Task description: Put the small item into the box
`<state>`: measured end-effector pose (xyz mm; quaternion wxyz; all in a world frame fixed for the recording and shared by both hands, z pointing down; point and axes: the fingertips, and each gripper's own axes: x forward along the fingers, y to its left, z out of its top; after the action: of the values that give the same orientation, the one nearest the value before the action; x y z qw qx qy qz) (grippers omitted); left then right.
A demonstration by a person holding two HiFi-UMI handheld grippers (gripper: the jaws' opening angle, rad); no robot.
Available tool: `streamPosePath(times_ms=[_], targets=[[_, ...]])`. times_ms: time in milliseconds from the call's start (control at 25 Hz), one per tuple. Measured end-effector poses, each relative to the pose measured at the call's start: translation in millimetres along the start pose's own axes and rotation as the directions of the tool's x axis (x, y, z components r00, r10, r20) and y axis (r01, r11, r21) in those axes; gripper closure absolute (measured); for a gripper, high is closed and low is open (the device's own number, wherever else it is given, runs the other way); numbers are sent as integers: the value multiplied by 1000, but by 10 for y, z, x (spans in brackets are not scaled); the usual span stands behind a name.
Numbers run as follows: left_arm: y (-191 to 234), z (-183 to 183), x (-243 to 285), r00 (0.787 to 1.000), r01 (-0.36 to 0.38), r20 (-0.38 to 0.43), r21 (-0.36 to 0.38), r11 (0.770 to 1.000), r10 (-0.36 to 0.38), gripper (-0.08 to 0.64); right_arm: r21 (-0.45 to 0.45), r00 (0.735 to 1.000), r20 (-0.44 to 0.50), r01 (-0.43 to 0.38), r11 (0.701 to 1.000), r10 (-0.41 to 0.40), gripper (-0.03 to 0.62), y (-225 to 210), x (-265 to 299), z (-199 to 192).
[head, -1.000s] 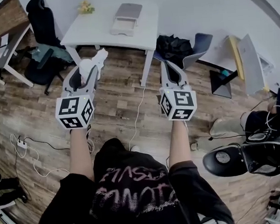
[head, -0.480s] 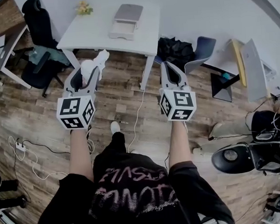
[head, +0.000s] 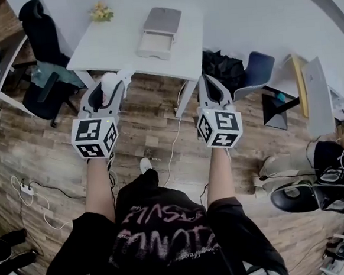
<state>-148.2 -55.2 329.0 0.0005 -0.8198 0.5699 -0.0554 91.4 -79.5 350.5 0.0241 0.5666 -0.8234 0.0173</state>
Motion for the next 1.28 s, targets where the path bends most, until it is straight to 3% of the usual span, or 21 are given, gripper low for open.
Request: streamPosePath(times_ms=[440,800,1280], targets=[[730,81,743,999,53,6,0,999,-53,377,-4,998,-3,69,998,-69,581,58,857,147],[857,95,1129,995,100,17,-18,995,-100,377,-19,991,-12,130,991,-130,581,-102,1085,194],[1023,22,1754,996,90,-16,6,996,-90,377,-8,992,-15,127,992,-127,581,-432,1691,134]])
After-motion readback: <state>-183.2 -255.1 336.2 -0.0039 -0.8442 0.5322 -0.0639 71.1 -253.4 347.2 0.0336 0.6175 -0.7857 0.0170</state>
